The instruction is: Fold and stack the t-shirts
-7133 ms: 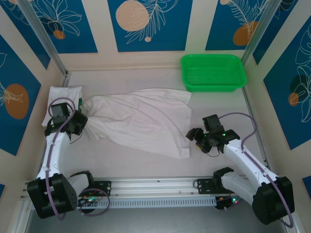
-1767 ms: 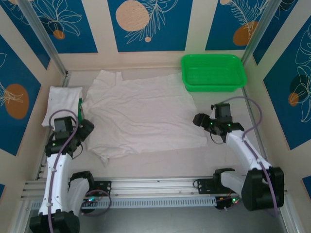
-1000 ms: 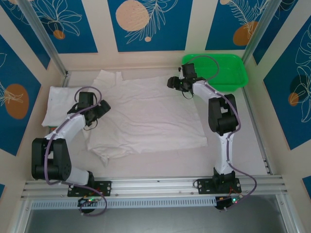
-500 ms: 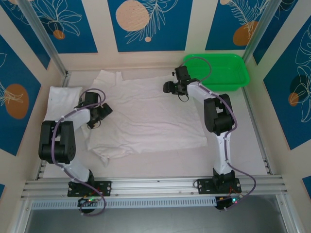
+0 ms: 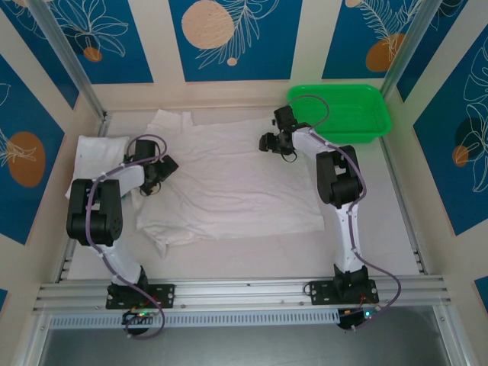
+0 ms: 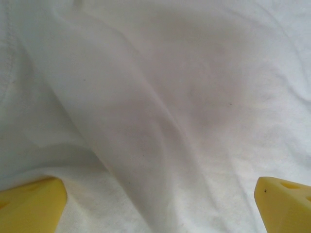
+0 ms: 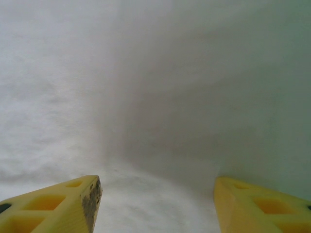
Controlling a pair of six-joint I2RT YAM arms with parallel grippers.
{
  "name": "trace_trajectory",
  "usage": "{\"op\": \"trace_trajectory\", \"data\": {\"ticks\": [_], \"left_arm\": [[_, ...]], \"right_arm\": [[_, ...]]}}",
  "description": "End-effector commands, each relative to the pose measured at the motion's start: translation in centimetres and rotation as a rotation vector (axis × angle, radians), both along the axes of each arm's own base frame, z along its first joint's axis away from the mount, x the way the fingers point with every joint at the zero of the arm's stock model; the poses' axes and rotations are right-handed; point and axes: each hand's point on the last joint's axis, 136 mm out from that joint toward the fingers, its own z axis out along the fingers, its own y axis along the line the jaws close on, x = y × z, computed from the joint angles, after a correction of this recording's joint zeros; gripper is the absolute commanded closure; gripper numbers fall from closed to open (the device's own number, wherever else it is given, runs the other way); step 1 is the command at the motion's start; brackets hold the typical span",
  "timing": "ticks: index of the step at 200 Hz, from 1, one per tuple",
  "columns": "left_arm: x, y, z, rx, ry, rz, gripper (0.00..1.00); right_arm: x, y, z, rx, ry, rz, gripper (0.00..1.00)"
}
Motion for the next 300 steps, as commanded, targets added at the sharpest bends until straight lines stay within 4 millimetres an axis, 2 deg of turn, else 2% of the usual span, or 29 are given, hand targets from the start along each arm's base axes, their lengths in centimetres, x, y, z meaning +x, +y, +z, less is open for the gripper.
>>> {"op": "trace_trajectory", "data": {"ticks": [1, 18, 30, 43, 63, 78, 104, 116, 132, 154, 184, 231, 243, 257, 273, 284, 300], "left_arm": [[-0.8, -0.8, 0.9, -0.057, -0.001, -0.016, 0.0], [-2.0, -0.3, 3.4, -0.024, -0.036, -0.008, 0.0], [-3.5, 0.3, 4.8, 0.003, -0.04, 0.009, 0.0], [-5.5, 1.1, 6.2, 0.034, -0.039, 0.04, 0.0], [-9.7, 2.7, 7.1, 0.087, -0.001, 0.115, 0.0], [-13.4, 3.5, 7.0, 0.087, 0.046, 0.191, 0.03], [-19.8, 3.6, 6.1, 0.031, 0.13, 0.304, 0.12], [-22.2, 3.2, 5.5, -0.016, 0.152, 0.345, 0.2], [-24.2, 1.8, 4.4, -0.099, 0.174, 0.377, 0.31], [-25.2, 0.1, 3.2, -0.179, 0.208, 0.389, 0.36], [-25.8, -1.2, 2.8, -0.204, 0.268, 0.386, 0.42], [-24.9, 0.2, 2.1, -0.1, 0.268, 0.388, 0.55], [-24.7, 0.1, 1.9, -0.099, 0.274, 0.382, 0.62], [-24.7, -0.2, 1.7, -0.108, 0.28, 0.372, 0.84], [-25.0, -0.1, 1.7, -0.108, 0.285, 0.373, 0.96], [-25.4, 0.0, 1.8, -0.104, 0.29, 0.373, 1.0], [-26.1, 0.2, 2.0, -0.095, 0.299, 0.375, 1.0]], "right_arm": [[-0.8, 1.1, 1.0, 0.013, -0.005, 0.045, 0.36], [-0.9, 2.1, 3.7, 0.042, -0.068, 0.072, 0.35], [-1.1, 2.7, 5.8, 0.064, -0.11, 0.085, 0.35], [-1.5, 3.3, 7.9, 0.081, -0.152, 0.097, 0.34], [-2.6, 3.8, 10.4, 0.104, -0.205, 0.113, 0.34], [-3.9, 3.7, 11.7, 0.123, -0.23, 0.116, 0.34], [-6.9, 2.9, 12.3, 0.151, -0.239, 0.108, 0.34], [-8.3, 2.4, 12.2, 0.157, -0.231, 0.101, 0.34], [-10.0, 1.7, 11.6, 0.158, -0.211, 0.096, 0.34], [-11.4, 1.1, 10.9, 0.154, -0.19, 0.09, 0.34], [-12.0, 0.5, 10.3, 0.14, -0.177, 0.08, 0.34], [-12.6, 0.4, 10.4, 0.162, -0.176, 0.066, 0.34], [-12.9, 0.3, 10.5, 0.163, -0.176, 0.063, 0.34], [-13.2, 0.0, 10.6, 0.155, -0.175, 0.059, 0.34], [-13.8, -0.8, 10.7, 0.147, -0.17, 0.041, 0.34], [-14.3, -1.4, 10.8, 0.154, -0.166, 0.019, 0.34], [-15.3, -2.6, 10.8, 0.161, -0.157, -0.018, 0.34]]}}
